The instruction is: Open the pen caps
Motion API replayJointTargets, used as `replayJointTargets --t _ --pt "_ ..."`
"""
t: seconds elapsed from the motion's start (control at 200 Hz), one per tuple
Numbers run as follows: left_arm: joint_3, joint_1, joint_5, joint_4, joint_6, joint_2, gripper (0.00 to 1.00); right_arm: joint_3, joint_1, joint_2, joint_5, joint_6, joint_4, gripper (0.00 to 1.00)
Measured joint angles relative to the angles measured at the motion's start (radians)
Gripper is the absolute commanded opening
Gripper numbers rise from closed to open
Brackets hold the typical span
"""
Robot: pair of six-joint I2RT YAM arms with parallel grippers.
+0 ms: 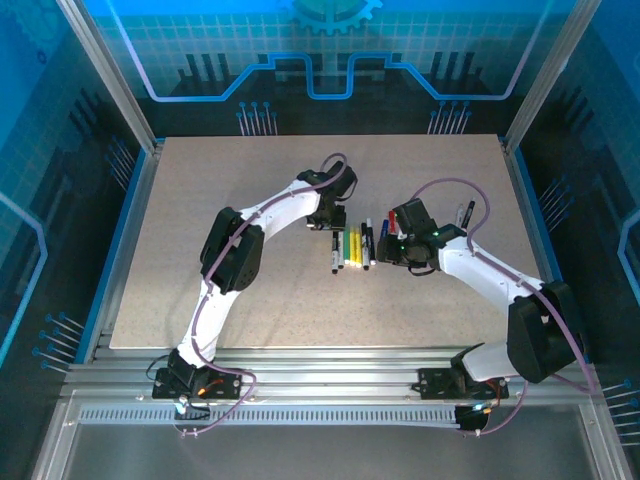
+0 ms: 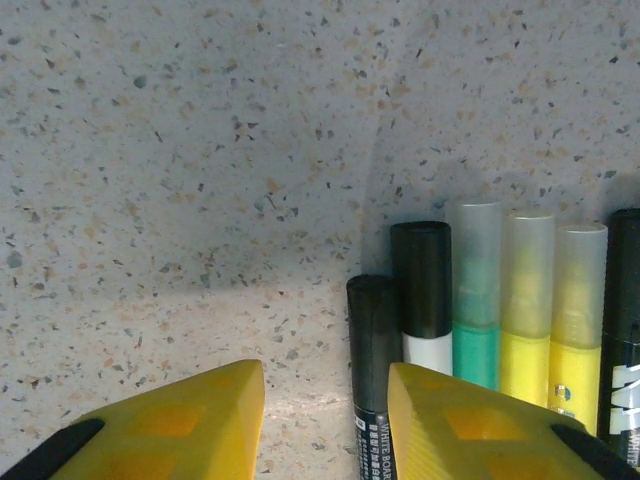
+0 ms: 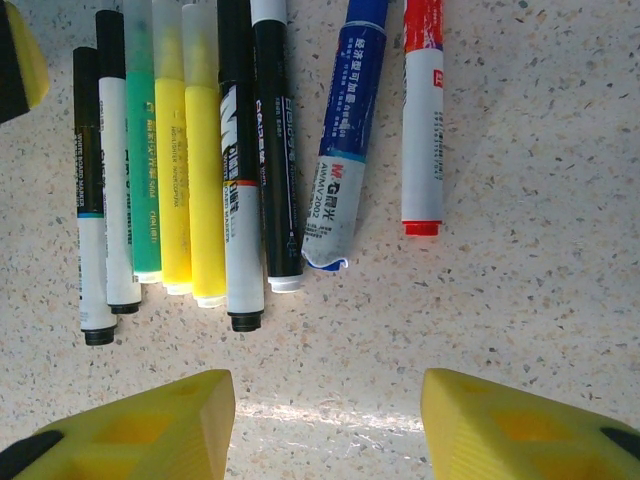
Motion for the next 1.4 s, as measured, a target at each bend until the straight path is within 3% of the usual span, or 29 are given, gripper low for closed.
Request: replayJointTargets --t 1.401 --pt "0.028 -0.009 -0.019 -0.029 0.008 0.077 0.34 0.016 0.005 0.07 -0.023 0.0 0.022 0.5"
